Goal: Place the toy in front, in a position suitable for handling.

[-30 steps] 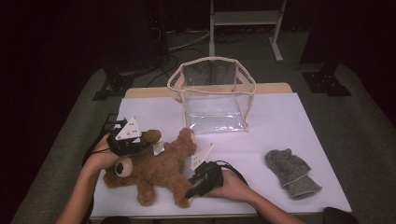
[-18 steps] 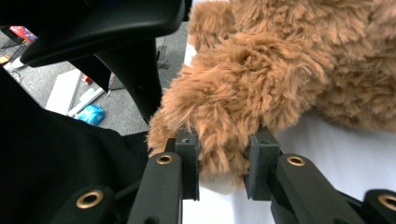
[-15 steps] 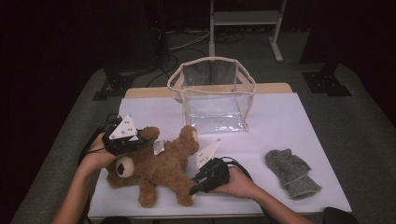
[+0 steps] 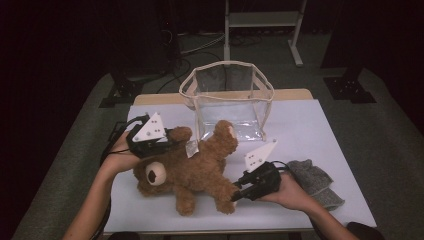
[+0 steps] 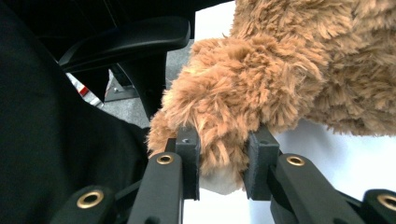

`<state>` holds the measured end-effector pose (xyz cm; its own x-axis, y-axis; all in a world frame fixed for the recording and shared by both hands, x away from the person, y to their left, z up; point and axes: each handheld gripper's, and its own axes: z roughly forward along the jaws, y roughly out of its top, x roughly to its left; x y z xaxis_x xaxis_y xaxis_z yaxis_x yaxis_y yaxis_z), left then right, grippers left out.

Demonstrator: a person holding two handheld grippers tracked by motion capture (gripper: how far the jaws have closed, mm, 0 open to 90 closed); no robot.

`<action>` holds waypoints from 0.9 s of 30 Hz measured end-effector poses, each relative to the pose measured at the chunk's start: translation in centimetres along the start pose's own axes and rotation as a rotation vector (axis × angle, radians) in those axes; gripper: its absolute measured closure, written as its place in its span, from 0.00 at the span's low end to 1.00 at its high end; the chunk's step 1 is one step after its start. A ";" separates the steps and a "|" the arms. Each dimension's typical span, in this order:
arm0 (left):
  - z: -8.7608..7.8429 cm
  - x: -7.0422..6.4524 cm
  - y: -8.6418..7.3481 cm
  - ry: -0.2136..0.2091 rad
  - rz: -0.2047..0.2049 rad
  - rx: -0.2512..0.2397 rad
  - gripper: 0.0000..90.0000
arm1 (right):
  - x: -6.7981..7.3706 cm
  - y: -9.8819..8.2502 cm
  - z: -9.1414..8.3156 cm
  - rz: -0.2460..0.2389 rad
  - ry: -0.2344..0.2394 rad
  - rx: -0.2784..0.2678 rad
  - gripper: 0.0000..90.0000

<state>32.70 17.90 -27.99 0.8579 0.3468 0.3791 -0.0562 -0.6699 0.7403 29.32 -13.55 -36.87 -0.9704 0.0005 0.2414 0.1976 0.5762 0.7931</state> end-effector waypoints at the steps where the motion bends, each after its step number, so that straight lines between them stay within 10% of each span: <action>1: 0.4 -0.1 0.5 -0.010 0.011 -0.003 0.82 | 0.2 -0.3 -0.6 0.001 -0.007 -0.001 0.78; 16: 9.0 -2.8 5.6 -0.175 0.098 -0.007 0.82 | 1.8 -7.3 -7.6 0.101 -0.113 0.010 0.77; 27: 13.4 -3.9 4.9 -0.245 0.092 0.025 0.78 | 0.5 -12.0 -6.9 0.203 -0.133 0.047 0.74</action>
<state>35.89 4.44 -33.25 0.9480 0.1167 0.2960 -0.1294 -0.7086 0.6936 27.41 -26.14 -42.43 -0.9218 0.2260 0.3149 0.3868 0.5907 0.7082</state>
